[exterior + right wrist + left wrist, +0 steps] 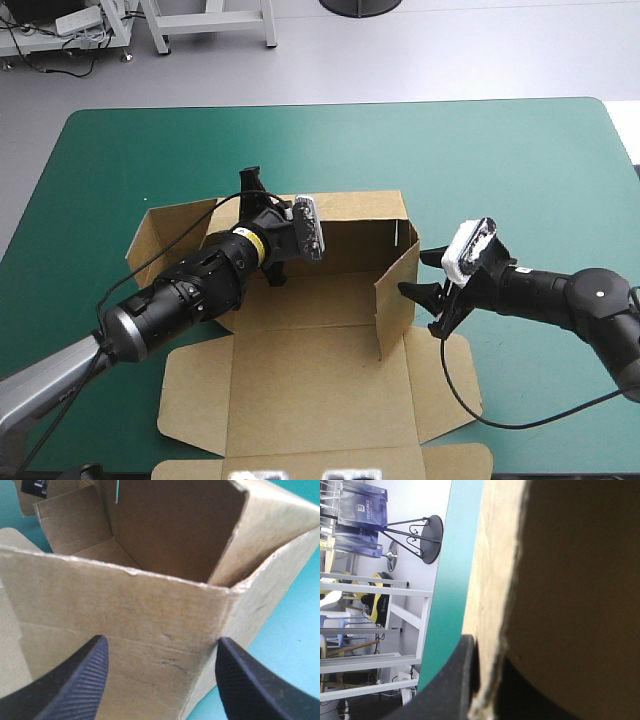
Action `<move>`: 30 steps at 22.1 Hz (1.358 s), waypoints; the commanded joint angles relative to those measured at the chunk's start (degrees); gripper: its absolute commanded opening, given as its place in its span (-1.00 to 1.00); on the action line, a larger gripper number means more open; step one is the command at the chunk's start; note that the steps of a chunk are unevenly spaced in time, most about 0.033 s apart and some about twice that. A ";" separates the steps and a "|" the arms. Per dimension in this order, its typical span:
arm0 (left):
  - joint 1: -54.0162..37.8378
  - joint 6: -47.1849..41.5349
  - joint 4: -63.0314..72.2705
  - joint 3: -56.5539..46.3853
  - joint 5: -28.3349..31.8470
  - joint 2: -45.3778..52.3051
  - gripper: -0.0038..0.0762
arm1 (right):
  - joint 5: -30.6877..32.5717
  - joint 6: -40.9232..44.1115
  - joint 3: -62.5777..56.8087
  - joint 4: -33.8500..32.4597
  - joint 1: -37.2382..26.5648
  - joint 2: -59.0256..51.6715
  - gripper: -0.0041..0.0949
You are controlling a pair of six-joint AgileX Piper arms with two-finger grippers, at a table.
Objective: Fold the box
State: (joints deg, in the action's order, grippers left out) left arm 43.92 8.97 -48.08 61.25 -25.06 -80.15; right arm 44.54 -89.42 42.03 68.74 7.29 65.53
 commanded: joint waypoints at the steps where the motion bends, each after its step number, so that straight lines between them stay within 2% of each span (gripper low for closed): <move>1: 1.07 -1.34 2.70 0.84 -0.58 1.56 -0.91 | -1.67 -2.15 0.94 5.24 0.19 -1.39 0.24; 11: 3.79 -1.49 2.09 -0.89 -0.09 1.45 -0.91 | -1.82 -1.59 0.94 7.87 1.66 0.74 0.25; 15: 3.79 -1.87 2.45 -1.12 0.38 1.45 -0.92 | -9.64 -0.13 0.94 7.35 7.40 0.74 0.25; 16: 3.79 -1.87 2.68 -1.12 0.38 1.45 -0.92 | -14.92 0.57 0.94 7.72 9.83 0.74 0.25; 18: 3.79 -1.87 2.91 -1.12 0.38 1.45 -0.92 | -21.55 0.78 0.94 8.67 12.79 0.74 0.24; 23: 3.79 -1.92 3.39 -1.12 0.17 1.45 -0.92 | -27.73 4.64 0.94 9.58 16.01 2.58 0.24; 28: 3.79 -2.36 5.99 -1.12 0.17 1.45 -0.92 | -31.12 4.62 0.94 10.97 16.01 4.07 0.24; 30: 3.82 -2.36 7.31 -1.12 0.27 1.32 -0.92 | -30.71 4.54 1.04 12.38 16.01 4.07 0.24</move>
State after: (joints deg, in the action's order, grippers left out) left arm 46.75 8.68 -47.90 59.92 -26.61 -79.32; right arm 14.61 -84.79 41.67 78.53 23.25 70.78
